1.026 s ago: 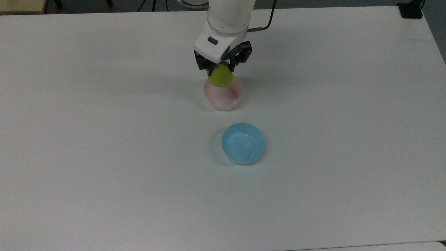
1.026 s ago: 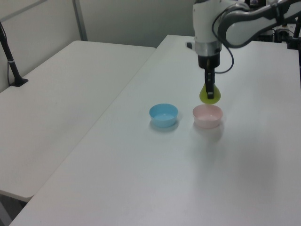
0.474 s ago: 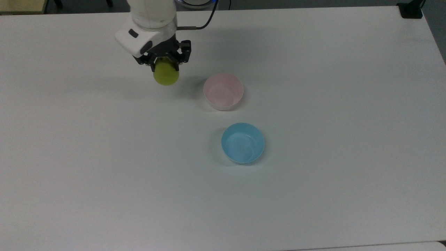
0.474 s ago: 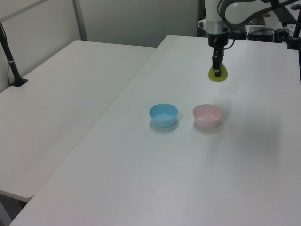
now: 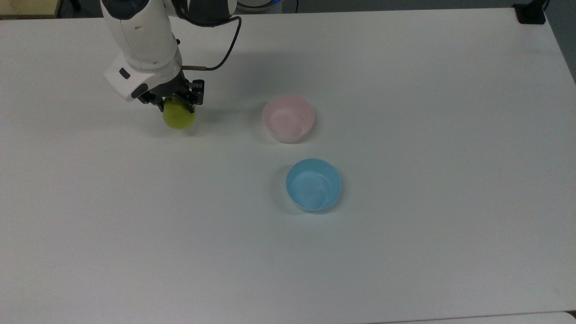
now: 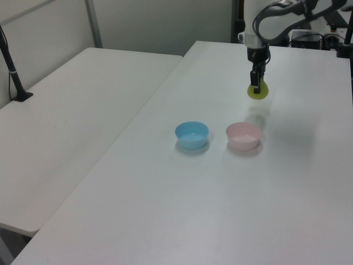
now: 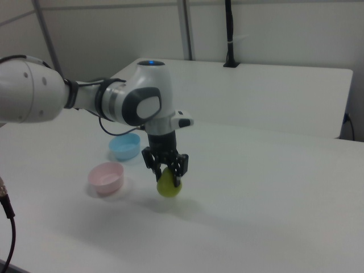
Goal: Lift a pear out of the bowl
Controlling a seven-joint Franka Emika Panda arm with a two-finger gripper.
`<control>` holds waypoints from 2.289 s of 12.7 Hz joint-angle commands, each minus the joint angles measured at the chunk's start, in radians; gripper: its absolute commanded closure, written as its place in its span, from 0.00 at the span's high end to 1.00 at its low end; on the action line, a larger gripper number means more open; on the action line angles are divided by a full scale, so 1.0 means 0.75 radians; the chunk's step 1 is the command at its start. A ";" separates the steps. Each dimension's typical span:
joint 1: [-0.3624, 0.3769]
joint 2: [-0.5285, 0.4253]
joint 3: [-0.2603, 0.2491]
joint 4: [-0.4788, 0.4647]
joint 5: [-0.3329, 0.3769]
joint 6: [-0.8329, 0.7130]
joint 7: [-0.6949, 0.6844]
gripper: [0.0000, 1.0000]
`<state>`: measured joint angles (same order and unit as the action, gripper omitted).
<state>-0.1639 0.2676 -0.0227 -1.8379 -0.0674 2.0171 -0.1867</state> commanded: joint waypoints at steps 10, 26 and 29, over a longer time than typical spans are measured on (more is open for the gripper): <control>-0.009 -0.033 0.006 0.004 -0.035 0.017 0.001 1.00; 0.354 -0.379 0.004 0.248 -0.017 -0.501 0.404 1.00; 0.341 -0.381 0.004 0.248 -0.014 -0.505 0.402 1.00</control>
<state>0.0889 -0.0098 -0.0116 -1.6537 -0.0809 1.6635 0.0952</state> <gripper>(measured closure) 0.000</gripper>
